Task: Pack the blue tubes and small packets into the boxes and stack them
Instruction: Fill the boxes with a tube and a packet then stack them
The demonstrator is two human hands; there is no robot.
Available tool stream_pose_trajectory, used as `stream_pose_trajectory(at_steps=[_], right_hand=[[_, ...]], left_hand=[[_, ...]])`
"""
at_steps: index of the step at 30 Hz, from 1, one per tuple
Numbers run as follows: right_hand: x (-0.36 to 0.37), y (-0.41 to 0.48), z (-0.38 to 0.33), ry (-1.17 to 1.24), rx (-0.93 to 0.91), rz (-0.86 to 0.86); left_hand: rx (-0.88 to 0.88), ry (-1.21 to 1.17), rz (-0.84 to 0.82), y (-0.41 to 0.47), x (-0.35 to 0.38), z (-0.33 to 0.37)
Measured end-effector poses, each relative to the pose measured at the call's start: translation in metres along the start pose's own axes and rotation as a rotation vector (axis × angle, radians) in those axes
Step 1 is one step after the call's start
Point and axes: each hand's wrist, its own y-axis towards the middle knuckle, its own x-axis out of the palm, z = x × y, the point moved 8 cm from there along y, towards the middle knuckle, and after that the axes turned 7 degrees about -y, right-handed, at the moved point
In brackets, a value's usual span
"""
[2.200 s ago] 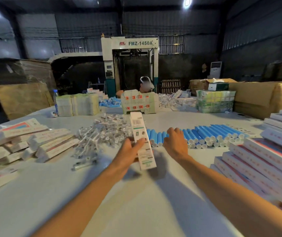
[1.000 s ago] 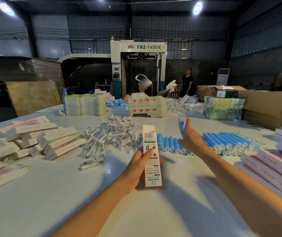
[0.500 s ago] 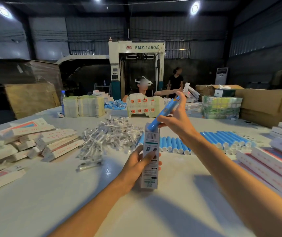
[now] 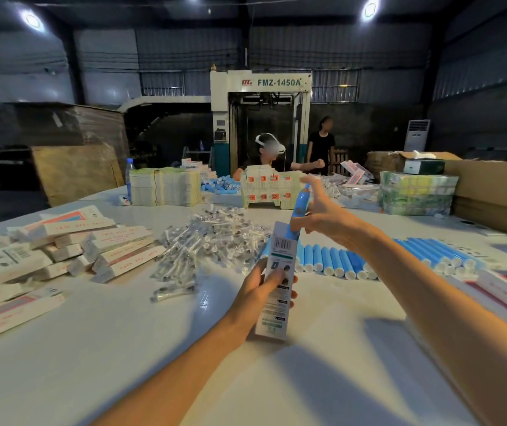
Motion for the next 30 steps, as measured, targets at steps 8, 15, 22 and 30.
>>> stream_pose_trajectory(at_steps=[8, 15, 22, 30], right_hand=[[0.041, -0.003, 0.005, -0.154, -0.043, -0.113], [0.103, 0.016, 0.041, -0.335, -0.107, 0.205], [0.186, 0.028, 0.068, -0.868, -0.187, -0.057], [0.163, 0.005, 0.051, -0.925, -0.204, 0.055]], left_hand=[[0.092, 0.007, 0.177, 0.007, -0.028, 0.001], [0.154, 0.045, 0.599, 0.008, -0.089, 0.009], [0.18, 0.072, 0.642, 0.011, -0.098, 0.008], [0.163, 0.065, 0.525, 0.016, -0.086, 0.007]])
